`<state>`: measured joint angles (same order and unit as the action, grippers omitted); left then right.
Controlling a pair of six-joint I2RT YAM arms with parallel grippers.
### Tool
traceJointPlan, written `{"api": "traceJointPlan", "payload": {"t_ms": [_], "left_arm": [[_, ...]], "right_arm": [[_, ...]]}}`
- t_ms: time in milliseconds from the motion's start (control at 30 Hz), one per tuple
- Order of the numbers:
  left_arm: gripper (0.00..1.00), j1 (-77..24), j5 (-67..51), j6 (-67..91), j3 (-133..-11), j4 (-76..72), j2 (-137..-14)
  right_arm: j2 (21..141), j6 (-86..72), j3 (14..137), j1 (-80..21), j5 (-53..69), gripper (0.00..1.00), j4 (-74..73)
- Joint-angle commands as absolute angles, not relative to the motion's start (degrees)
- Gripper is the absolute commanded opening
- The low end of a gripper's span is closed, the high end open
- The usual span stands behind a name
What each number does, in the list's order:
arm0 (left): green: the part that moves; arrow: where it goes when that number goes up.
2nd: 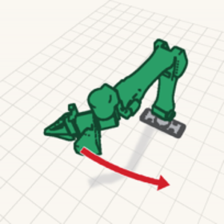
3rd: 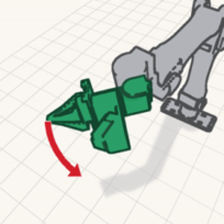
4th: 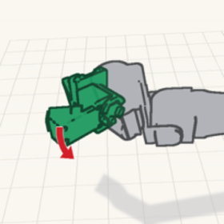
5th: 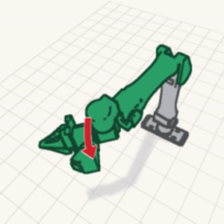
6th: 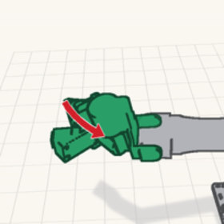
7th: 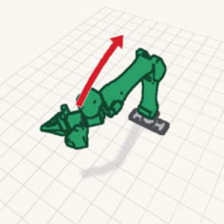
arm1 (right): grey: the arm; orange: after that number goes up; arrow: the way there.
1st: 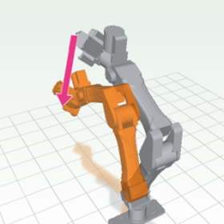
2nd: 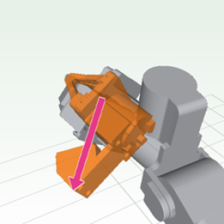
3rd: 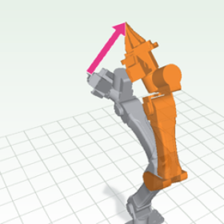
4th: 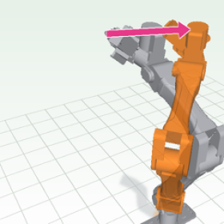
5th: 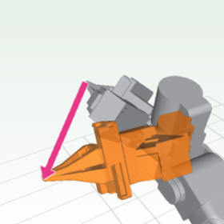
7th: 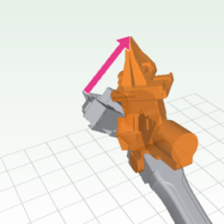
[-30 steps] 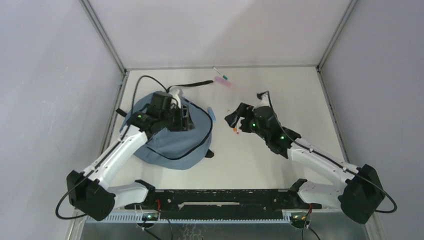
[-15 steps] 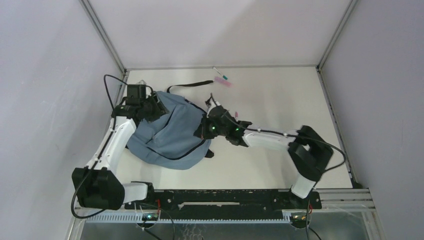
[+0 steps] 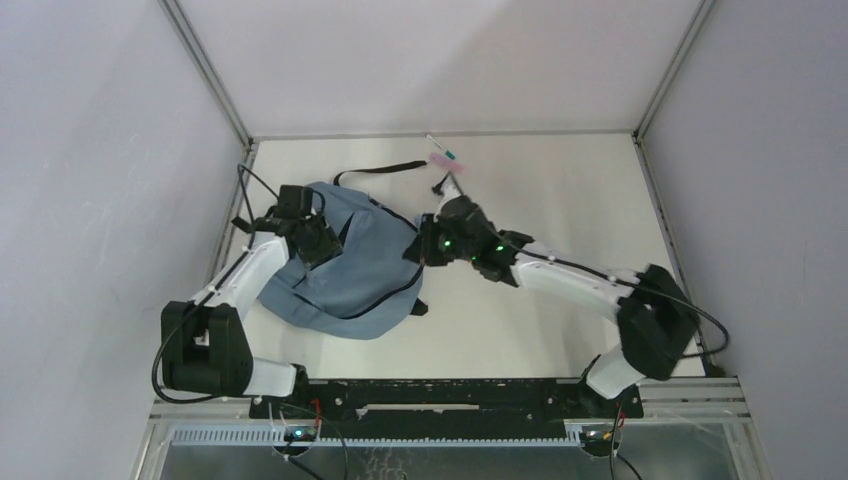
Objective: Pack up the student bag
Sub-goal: Pick up the stationery from the center of the board.
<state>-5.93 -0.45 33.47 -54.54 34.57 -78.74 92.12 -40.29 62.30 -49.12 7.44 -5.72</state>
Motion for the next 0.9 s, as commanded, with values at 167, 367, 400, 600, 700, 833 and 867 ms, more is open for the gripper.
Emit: {"api": "traceJointPlan", "payload": {"t_ms": [167, 367, 400, 600, 700, 833, 867], "left_arm": [[0.55, -18.65, 17.97, 31.24, -57.91, 37.44, -81.73], [0.55, -22.63, 29.23, 31.50, -62.48, 42.80, -85.47], [0.56, -23.03, 31.23, 31.39, -63.48, 43.76, -85.70], [0.66, -23.21, 37.15, 29.89, -68.69, 46.81, -88.07], [0.66, -23.25, 37.66, 29.84, -71.16, 47.69, -91.48], [0.66, -23.33, 32.21, 28.85, -72.59, 45.86, -92.99], [0.67, -23.34, 31.36, 28.40, -72.60, 45.32, -92.98]], "right_arm": [[83.82, -39.88, 59.05, -41.47, 7.58, 0.22, -5.27], [82.60, -41.73, 55.82, -40.69, 8.04, 0.22, -4.07], [82.42, -41.75, 55.63, -40.69, 8.00, 0.22, -4.05], [82.31, -41.78, 55.28, -40.60, 8.15, 0.22, -3.81], [82.31, -42.18, 54.59, -40.61, 8.66, 0.22, -2.75], [82.10, -43.02, 53.26, -40.67, 9.34, 0.22, -1.33], [82.09, -43.03, 53.04, -40.69, 9.46, 0.22, -1.26]]}}
